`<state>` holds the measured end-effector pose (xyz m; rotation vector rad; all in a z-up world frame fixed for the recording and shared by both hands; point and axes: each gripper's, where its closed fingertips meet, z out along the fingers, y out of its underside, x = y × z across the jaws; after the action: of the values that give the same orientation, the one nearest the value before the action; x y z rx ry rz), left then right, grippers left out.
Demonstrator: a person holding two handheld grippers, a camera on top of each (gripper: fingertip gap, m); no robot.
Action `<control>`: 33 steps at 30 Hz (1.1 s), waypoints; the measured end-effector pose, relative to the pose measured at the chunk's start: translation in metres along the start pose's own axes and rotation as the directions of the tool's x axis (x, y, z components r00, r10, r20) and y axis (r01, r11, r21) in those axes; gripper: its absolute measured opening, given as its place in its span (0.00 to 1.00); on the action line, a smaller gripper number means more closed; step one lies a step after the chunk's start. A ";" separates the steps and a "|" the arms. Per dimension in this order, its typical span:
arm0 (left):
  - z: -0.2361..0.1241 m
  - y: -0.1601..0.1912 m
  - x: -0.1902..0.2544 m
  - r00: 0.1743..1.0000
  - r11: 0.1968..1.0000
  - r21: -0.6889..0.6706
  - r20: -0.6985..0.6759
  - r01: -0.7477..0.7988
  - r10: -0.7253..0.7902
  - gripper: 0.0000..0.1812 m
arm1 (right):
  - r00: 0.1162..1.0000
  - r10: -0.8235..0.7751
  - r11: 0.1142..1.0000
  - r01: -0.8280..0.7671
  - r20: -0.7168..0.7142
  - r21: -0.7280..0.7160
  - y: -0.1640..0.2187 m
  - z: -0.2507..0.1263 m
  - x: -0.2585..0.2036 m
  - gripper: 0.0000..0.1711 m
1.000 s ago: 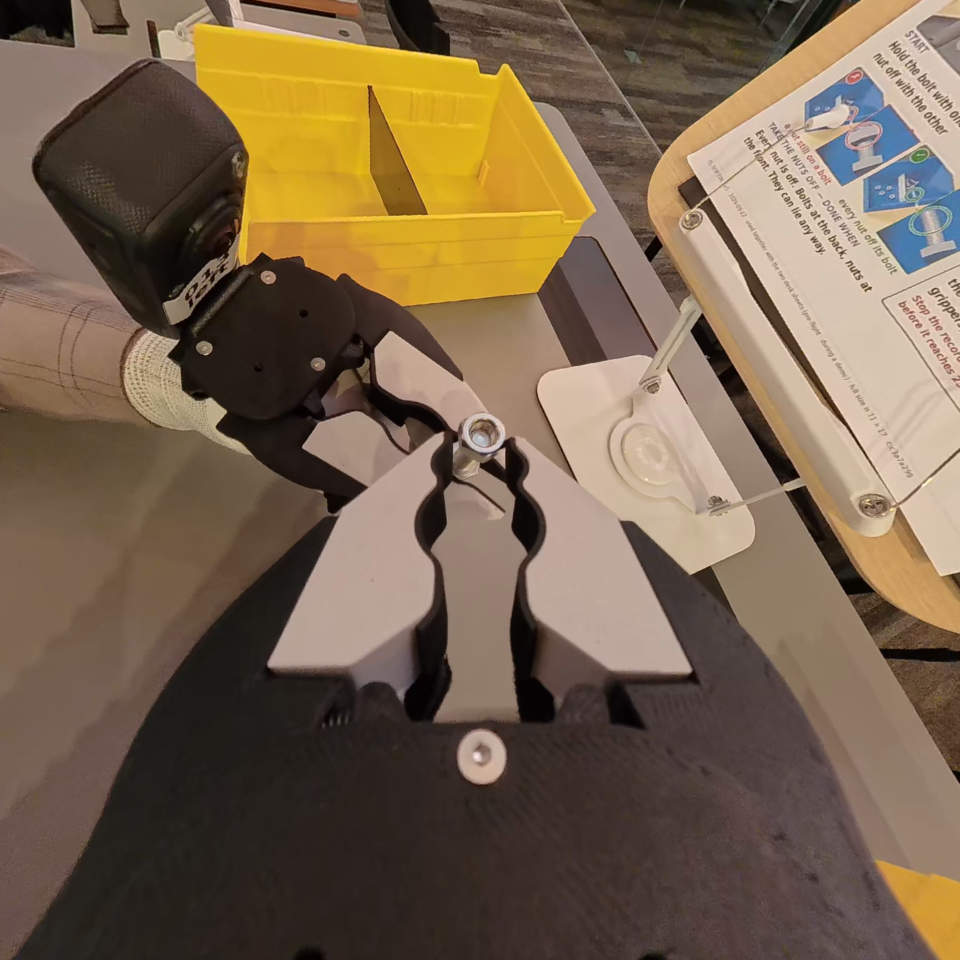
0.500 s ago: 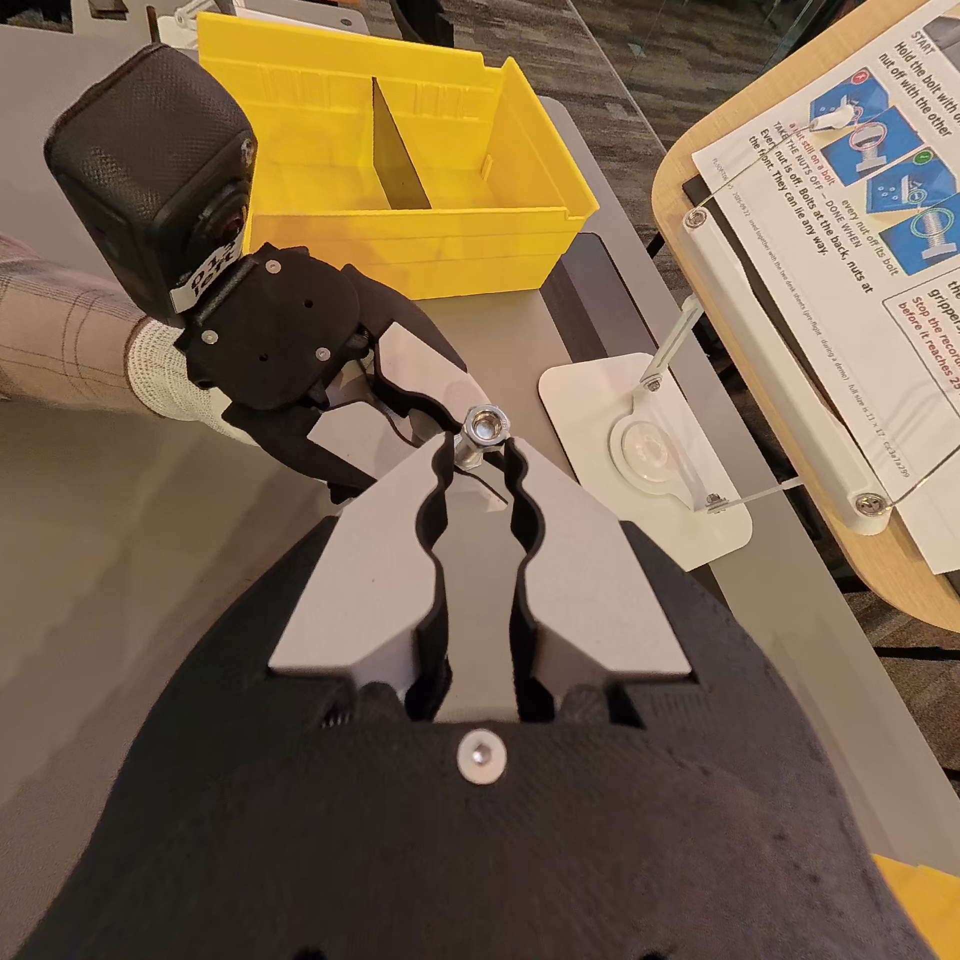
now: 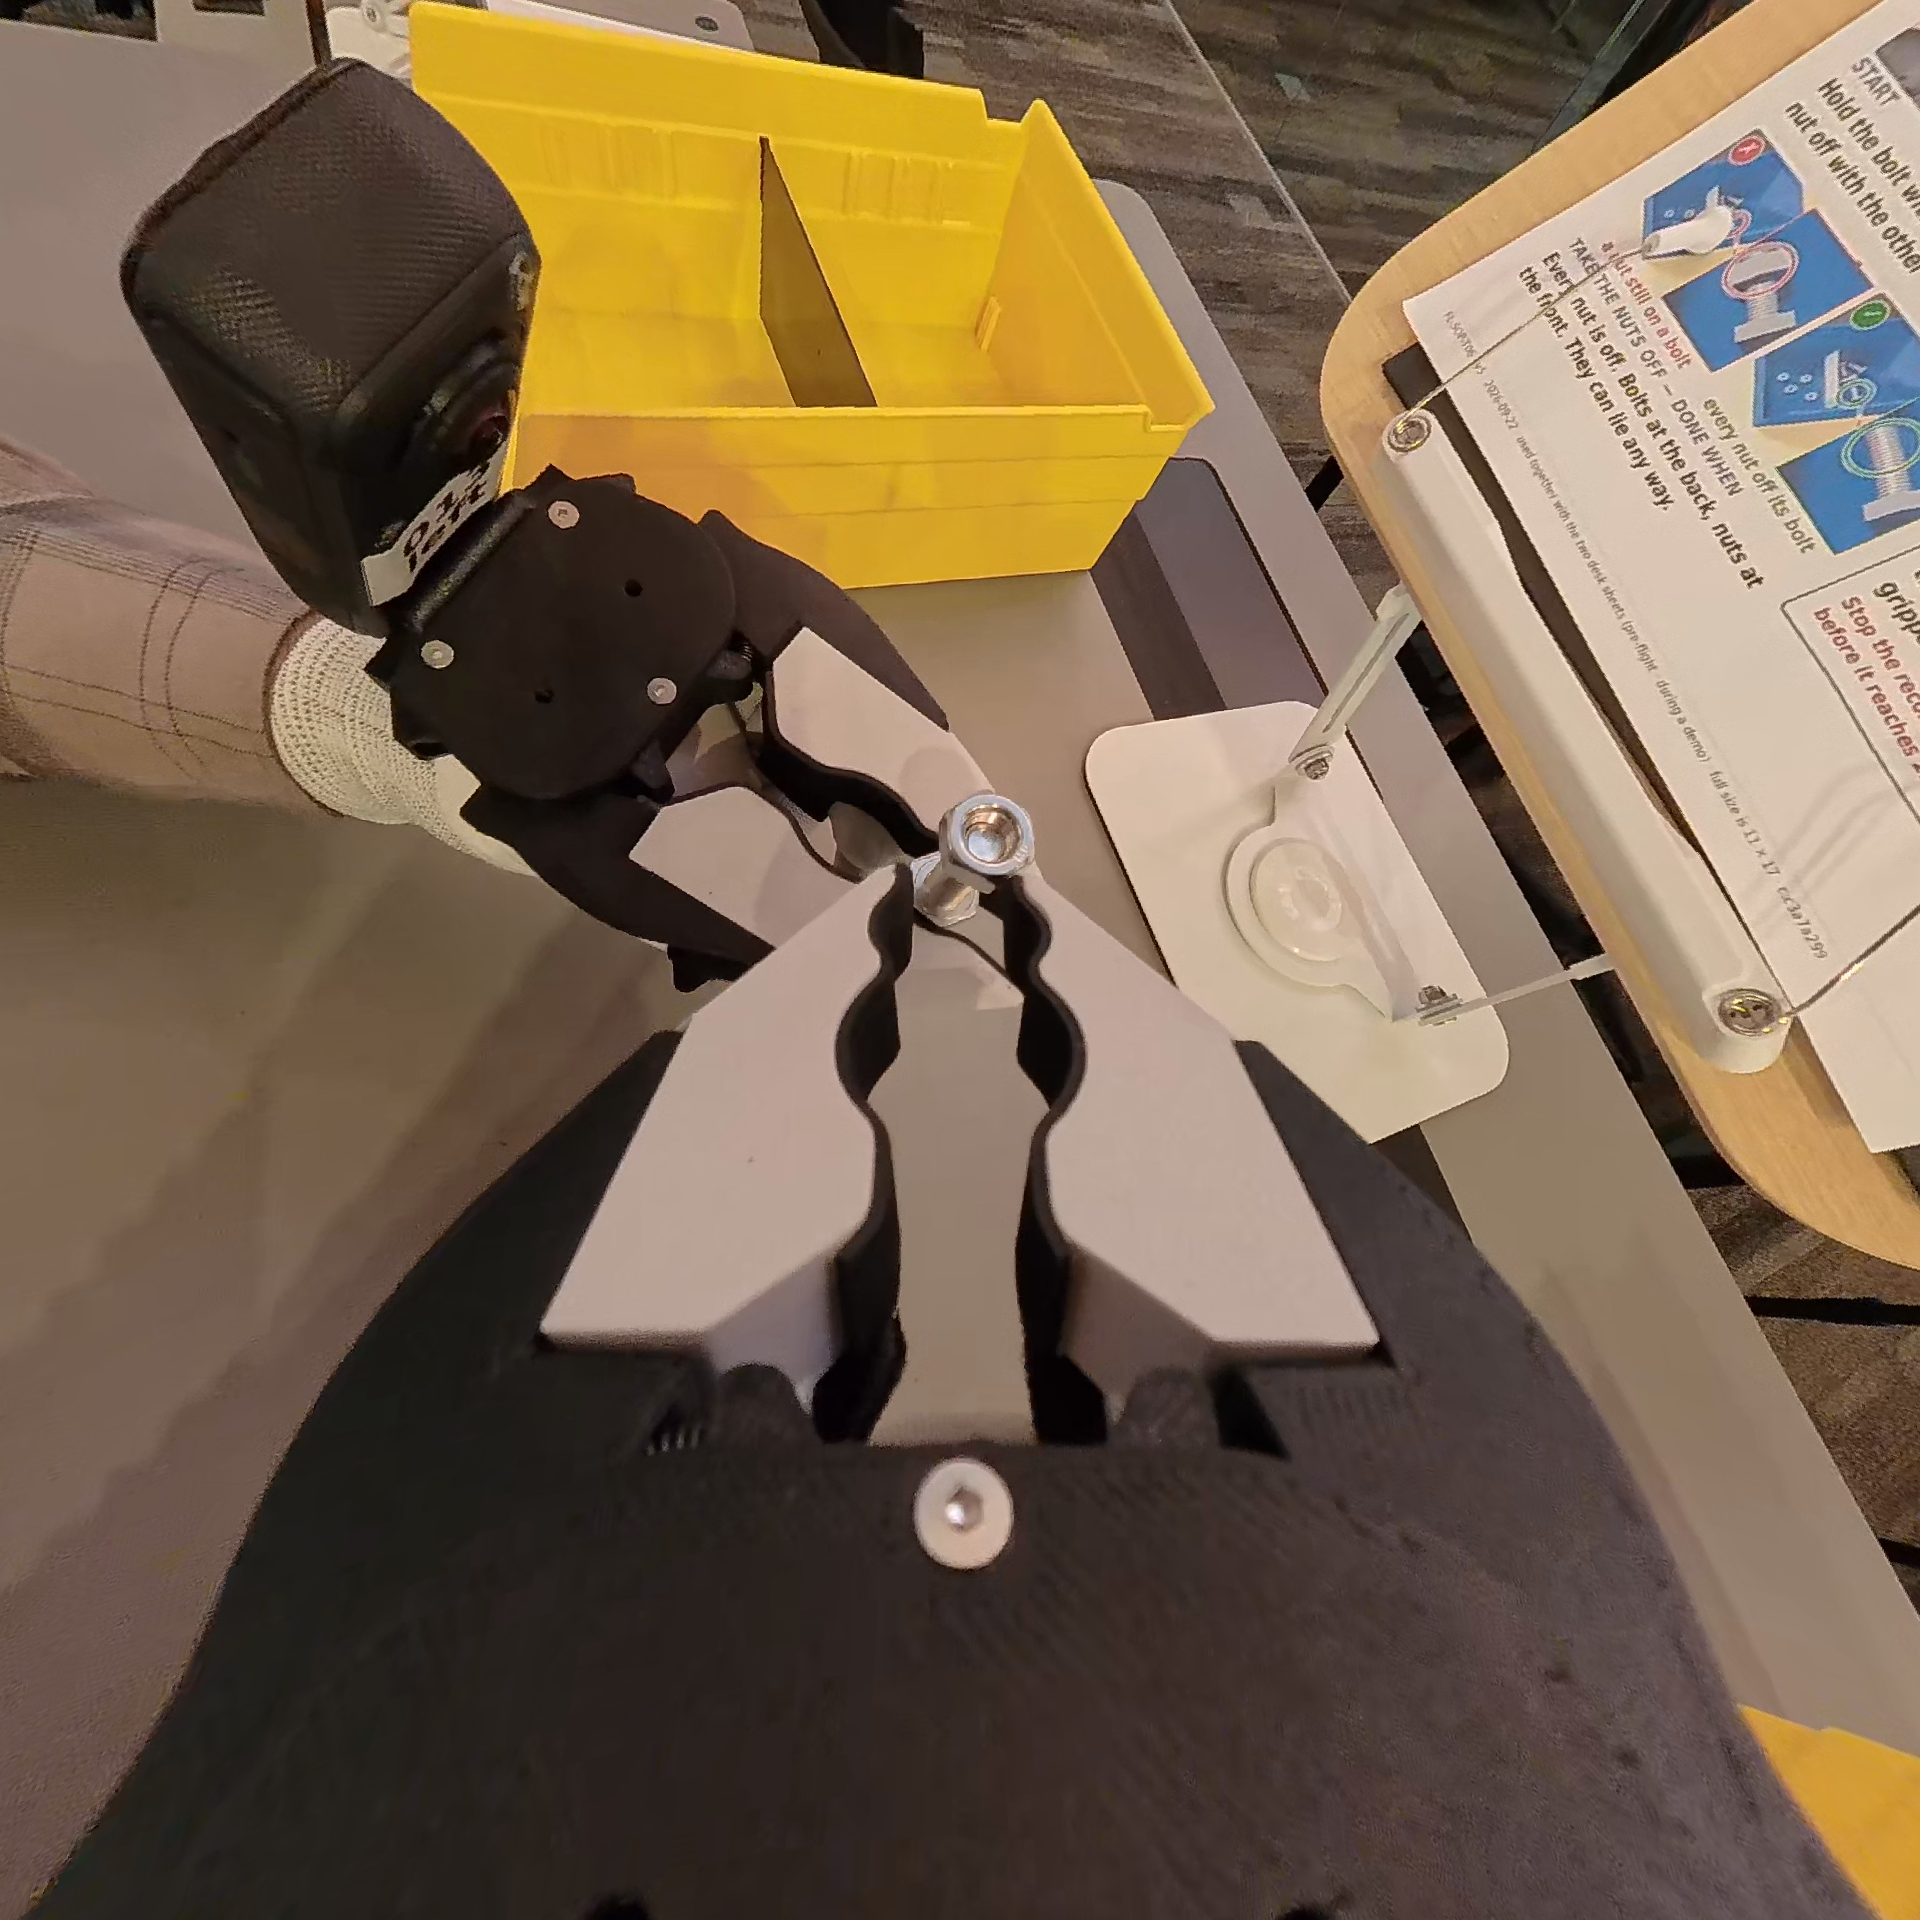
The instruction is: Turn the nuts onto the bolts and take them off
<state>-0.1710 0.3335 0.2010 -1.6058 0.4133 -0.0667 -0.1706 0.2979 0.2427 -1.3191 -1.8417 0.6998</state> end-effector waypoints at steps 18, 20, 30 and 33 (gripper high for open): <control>0.000 -0.003 0.006 1.000 1.000 0.009 -0.020 -0.019 0.019 0.08 | 1.000 -0.019 0.999 0.019 0.008 0.046 -0.004 0.000 0.001 0.18; 0.000 -0.003 0.006 1.000 1.000 0.010 -0.018 -0.020 0.020 0.08 | 1.000 -0.012 0.999 0.012 0.016 0.049 -0.004 0.001 0.000 0.17; -0.001 -0.005 0.002 1.000 1.000 0.015 -0.008 -0.009 0.009 0.08 | 0.999 -0.030 0.999 0.029 0.026 0.033 -0.003 -0.003 -0.003 0.14; -0.001 -0.004 0.003 1.000 1.000 0.013 -0.010 -0.010 0.010 0.08 | 0.999 -0.028 0.999 0.027 0.029 0.026 -0.001 -0.005 -0.003 0.13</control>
<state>-0.1678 0.3317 0.2047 -1.5906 0.4277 -0.0696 -0.1669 0.2945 0.2454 -1.2713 -1.8647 0.7299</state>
